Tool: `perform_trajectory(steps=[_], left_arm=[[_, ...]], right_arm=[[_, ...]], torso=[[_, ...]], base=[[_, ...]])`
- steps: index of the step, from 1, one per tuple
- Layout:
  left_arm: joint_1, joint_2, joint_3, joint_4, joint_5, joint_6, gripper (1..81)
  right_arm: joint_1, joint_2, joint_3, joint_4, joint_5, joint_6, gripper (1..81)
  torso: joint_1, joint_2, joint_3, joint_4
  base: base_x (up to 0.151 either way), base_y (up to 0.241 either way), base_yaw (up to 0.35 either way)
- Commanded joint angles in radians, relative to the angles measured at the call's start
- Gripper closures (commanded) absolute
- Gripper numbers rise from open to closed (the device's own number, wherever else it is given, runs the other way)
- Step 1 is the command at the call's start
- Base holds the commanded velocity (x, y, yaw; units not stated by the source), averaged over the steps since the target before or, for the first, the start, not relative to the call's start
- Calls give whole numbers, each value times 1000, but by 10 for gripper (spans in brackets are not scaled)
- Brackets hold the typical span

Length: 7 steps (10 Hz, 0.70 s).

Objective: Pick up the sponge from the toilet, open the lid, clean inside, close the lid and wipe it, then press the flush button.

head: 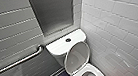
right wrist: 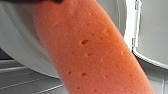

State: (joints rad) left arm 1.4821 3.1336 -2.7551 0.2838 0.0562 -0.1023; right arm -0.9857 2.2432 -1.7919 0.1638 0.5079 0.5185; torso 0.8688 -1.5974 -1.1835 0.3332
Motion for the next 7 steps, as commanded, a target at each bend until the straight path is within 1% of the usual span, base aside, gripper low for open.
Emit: perform_trajectory(steps=[1, 2, 3, 4, 5, 6, 7], left_arm=[[14, -3, 0, -2, 82, 6, 10], [14, -3, 0, -2, 82, 6, 10], [14, -3, 0, -2, 82, 7, 10], [14, -3, 0, -2, 82, 6, 10], [16, -3, 0, -2, 82, 7, 10], [14, -3, 0, -2, 82, 6, 10], [14, -3, 0, -3, 82, 6, 10]], right_arm=[[-70, -74, 48, 6, 18, 0, 811], [-109, -66, 51, 3, 50, -3, 811], [-129, -60, 53, 2, 60, -3, 811], [-131, -60, 80, 0, 75, -6, 811], [-108, -58, 115, -26, 72, -8, 811], [-45, -52, 137, -55, 51, -8, 811], [27, -37, 146, -72, -38, -8, 811]], torso=[[0, 0, 0, 0], [0, 0, 0, 0], [0, 0, 0, 0], [0, 0, 0, 0], [0, 0, 0, 0], [0, 0, 0, 0], [0, 0, 0, 0]], base=[[0, 0, 0], [0, 0, 0], [0, 0, 0], [0, 0, 0], [0, 0, 0], [0, 0, 0], [0, 0, 0]])
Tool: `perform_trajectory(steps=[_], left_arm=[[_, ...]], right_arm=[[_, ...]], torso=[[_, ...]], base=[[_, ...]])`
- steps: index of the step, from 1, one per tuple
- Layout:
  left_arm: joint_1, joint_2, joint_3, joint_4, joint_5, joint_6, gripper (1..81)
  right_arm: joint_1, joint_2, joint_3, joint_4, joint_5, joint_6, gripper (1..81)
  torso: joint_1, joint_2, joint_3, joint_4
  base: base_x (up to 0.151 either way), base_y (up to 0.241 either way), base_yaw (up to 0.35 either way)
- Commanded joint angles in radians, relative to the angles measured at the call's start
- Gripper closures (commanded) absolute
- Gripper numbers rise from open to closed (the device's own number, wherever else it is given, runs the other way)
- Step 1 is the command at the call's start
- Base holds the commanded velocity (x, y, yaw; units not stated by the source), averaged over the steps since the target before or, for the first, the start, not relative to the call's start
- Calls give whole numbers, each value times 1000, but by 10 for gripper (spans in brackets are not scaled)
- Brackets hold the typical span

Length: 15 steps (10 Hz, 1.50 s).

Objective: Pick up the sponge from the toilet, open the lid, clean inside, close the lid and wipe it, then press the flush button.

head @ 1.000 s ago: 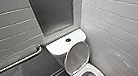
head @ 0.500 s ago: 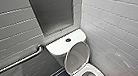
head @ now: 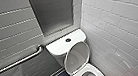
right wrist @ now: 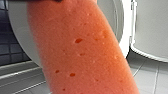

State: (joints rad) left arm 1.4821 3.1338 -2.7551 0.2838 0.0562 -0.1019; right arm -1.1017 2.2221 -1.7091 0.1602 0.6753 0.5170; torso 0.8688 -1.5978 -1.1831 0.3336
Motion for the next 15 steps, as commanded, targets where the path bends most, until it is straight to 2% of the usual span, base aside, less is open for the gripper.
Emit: perform_trajectory(steps=[1, 2, 6, 11, 14, 15], left_arm=[[14, -3, 0, -3, 82, 5, 10], [14, -3, 0, -5, 82, 5, 10], [14, -1, 0, -6, 82, 5, 10], [14, -1, 0, -8, 80, 4, 10], [14, -1, 0, -8, 82, 4, 10], [14, -1, 0, -11, 82, 4, 10]], right_arm=[[217, 9, 50, -84, -286, -6, 811], [280, 47, 21, -88, -370, -6, 811], [418, 193, -137, -102, -546, -6, 811], [572, 323, -176, -100, -645, -5, 811], [588, 409, -222, -110, -674, -6, 811], [581, 434, -222, -148, -674, -6, 811]], torso=[[0, 0, 0, 0], [0, 0, 0, 0], [0, 0, 0, 0], [0, 0, 0, 0], [0, 0, 0, 0], [0, 0, 0, 0]], base=[[0, 0, 0], [0, 0, 0], [0, 0, 0], [0, 0, 0], [0, 0, 0], [0, 0, 0]])
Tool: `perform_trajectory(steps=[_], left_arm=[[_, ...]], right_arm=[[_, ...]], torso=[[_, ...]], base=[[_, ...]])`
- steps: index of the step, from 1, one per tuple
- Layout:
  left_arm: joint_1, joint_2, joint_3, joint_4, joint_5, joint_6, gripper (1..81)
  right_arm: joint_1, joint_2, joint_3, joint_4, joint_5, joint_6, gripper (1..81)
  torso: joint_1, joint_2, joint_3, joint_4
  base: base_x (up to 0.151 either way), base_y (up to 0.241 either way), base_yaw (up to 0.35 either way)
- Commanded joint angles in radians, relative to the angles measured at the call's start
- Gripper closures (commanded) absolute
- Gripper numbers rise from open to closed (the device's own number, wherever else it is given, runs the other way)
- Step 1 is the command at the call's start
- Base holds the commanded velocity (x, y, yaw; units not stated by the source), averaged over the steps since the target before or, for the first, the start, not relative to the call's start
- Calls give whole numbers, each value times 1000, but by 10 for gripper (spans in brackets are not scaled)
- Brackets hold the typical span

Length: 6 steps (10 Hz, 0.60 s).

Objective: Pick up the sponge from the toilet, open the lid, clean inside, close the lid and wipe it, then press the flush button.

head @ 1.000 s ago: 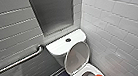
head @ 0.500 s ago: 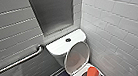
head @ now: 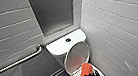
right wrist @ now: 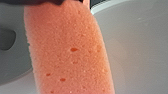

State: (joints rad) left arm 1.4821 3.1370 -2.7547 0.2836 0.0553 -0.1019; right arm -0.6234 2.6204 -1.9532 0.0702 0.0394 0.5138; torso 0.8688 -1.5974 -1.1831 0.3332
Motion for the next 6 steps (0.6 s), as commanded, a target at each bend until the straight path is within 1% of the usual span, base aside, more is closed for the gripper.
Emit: perform_trajectory(steps=[1, 3, 4, 5, 6], left_arm=[[14, -4, 0, -11, 83, 4, 10], [14, -4, 0, -11, 83, 4, 10], [14, -4, 0, -11, 83, 4, 10], [14, -4, 0, -11, 83, 4, 10], [14, -4, 0, -12, 83, 4, 10]], right_arm=[[96, 46, 19, -70, -38, -1, 811], [101, 51, 14, -70, -36, 0, 811], [102, 51, 16, -69, -36, 0, 811], [102, 55, 13, -70, -36, 0, 811], [104, 62, 13, -70, -36, 0, 811]], torso=[[0, 0, 0, 0], [0, 0, 0, 0], [0, 0, 0, 98], [0, 0, 0, 100], [0, 0, 0, 112]], base=[[0, 0, 0], [0, 0, 0], [0, 0, 0], [0, 0, 0], [0, 0, 0]])
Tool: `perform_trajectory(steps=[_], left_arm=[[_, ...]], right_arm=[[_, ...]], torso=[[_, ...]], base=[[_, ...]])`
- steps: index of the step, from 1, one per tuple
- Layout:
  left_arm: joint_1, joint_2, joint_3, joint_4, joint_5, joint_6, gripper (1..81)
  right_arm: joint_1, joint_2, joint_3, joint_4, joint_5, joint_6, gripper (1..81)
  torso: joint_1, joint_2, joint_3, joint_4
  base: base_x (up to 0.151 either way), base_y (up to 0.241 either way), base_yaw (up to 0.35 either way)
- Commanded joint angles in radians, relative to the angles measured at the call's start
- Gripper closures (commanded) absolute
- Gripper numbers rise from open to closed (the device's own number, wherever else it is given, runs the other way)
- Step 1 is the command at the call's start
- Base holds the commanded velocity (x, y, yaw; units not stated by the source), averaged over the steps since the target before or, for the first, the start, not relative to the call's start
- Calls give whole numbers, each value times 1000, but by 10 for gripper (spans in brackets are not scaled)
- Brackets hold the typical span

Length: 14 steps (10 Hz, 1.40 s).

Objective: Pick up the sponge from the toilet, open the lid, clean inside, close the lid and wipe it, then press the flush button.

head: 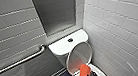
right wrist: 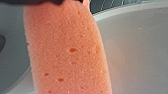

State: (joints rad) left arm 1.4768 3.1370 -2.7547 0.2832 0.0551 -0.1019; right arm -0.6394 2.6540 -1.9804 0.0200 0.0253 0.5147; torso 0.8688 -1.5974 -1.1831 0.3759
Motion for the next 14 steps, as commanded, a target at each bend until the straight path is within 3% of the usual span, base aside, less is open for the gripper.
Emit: perform_trajectory(steps=[1, 2, 3, 5, 6, 10, 14], left_arm=[[20, -4, 0, -12, 83, 4, 10], [20, -4, 0, -12, 83, 4, 10], [20, -4, 0, -12, 83, 4, 10], [20, -4, 0, -12, 83, 4, 10], [20, -4, 0, -13, 83, 4, 10], [20, -4, 0, -13, 84, 4, 10], [20, -4, 0, -12, 84, 4, 10]], right_arm=[[118, 29, 40, -20, -21, -1, 811], [114, 31, 39, -20, -18, 1, 811], [114, 31, 36, -20, -16, -1, 811], [83, 36, 31, -17, -8, 5, 811], [57, 36, 13, -15, -1, 5, 811], [-30, 8, -27, -11, 58, 7, 811], [-78, -135, 128, -11, 94, 7, 811]], torso=[[0, 0, 0, 95], [0, 0, 0, 129], [0, 0, 0, 68], [0, 0, 0, 121], [0, 0, 0, 128], [0, 0, 0, 127], [0, 0, 0, 127]], base=[[0, 0, 0], [0, 0, 0], [0, 0, 0], [0, 0, 0], [0, 0, 0], [0, 0, 0], [0, 0, 0]])
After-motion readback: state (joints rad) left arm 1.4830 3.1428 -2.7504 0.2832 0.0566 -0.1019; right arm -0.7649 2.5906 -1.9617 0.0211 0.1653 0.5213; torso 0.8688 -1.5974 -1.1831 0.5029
